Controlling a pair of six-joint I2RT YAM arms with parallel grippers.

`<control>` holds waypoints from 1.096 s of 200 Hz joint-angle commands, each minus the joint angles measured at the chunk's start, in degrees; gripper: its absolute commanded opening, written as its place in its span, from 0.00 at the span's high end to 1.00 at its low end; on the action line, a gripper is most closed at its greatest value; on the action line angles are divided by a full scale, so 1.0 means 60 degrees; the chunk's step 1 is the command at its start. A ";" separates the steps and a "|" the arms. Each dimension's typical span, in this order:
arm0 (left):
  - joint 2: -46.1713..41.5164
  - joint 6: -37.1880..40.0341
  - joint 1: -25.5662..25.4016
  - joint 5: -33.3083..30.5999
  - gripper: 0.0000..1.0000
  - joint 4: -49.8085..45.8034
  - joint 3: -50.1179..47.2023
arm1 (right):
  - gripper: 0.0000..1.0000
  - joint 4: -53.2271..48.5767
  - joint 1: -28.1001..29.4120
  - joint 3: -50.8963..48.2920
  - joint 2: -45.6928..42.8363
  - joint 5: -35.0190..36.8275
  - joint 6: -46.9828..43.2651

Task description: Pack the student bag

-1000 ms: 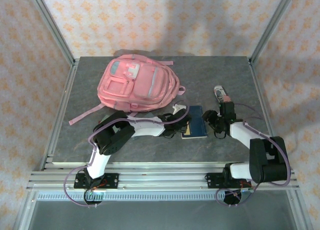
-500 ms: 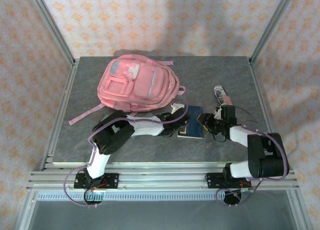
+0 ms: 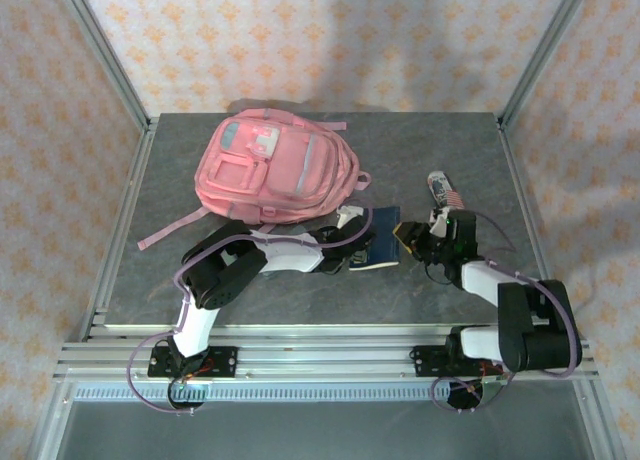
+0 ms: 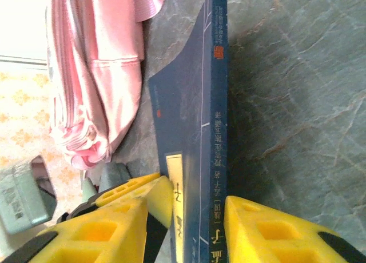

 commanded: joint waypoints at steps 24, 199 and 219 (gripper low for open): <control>0.0111 -0.0125 -0.0285 0.1217 0.86 0.0005 -0.0447 | 0.66 0.0962 0.0770 -0.0029 0.0857 -0.1152 0.0436; -0.0815 -0.0553 -0.0208 0.0969 0.72 0.0784 -0.1236 | 0.90 0.0149 0.1268 0.0687 0.0631 -0.0611 0.0196; -0.2022 -0.0592 -0.0043 0.0763 0.62 0.1079 -0.1751 | 0.96 -0.0809 0.1168 0.1166 0.0003 -0.0613 -0.0372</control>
